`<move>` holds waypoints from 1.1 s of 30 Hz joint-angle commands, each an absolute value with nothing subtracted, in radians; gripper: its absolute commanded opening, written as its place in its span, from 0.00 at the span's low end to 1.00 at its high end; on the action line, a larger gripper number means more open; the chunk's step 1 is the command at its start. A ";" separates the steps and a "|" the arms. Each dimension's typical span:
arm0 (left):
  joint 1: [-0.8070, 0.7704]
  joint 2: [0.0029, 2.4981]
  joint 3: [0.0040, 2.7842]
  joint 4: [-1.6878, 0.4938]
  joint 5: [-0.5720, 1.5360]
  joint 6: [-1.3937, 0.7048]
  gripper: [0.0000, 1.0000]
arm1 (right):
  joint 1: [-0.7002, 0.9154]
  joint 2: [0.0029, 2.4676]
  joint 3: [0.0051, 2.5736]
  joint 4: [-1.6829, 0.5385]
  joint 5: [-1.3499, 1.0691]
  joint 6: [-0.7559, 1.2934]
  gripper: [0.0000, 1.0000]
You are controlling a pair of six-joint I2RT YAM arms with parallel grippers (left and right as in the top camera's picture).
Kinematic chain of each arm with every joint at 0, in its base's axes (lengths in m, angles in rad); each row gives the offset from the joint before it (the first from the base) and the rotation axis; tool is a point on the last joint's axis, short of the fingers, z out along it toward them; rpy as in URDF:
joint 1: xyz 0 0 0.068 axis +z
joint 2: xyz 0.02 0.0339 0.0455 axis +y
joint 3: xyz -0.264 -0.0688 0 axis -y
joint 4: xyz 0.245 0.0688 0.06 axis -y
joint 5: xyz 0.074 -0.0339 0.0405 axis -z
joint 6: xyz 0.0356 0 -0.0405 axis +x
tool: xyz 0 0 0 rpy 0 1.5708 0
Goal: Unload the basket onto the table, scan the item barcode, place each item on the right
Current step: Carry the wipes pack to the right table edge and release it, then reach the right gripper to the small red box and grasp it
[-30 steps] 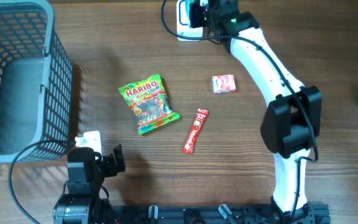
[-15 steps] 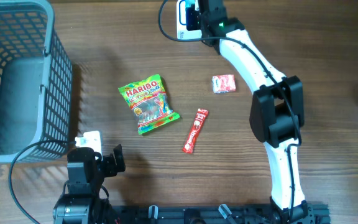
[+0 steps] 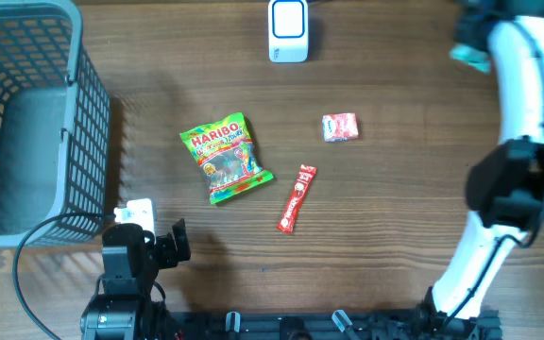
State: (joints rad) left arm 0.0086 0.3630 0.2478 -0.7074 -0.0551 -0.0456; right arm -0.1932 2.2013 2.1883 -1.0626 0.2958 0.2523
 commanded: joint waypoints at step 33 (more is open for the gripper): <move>0.013 0.361 0.244 -0.704 -0.065 -0.033 1.00 | -0.031 2.027 1.745 -1.185 -0.485 -0.052 1.00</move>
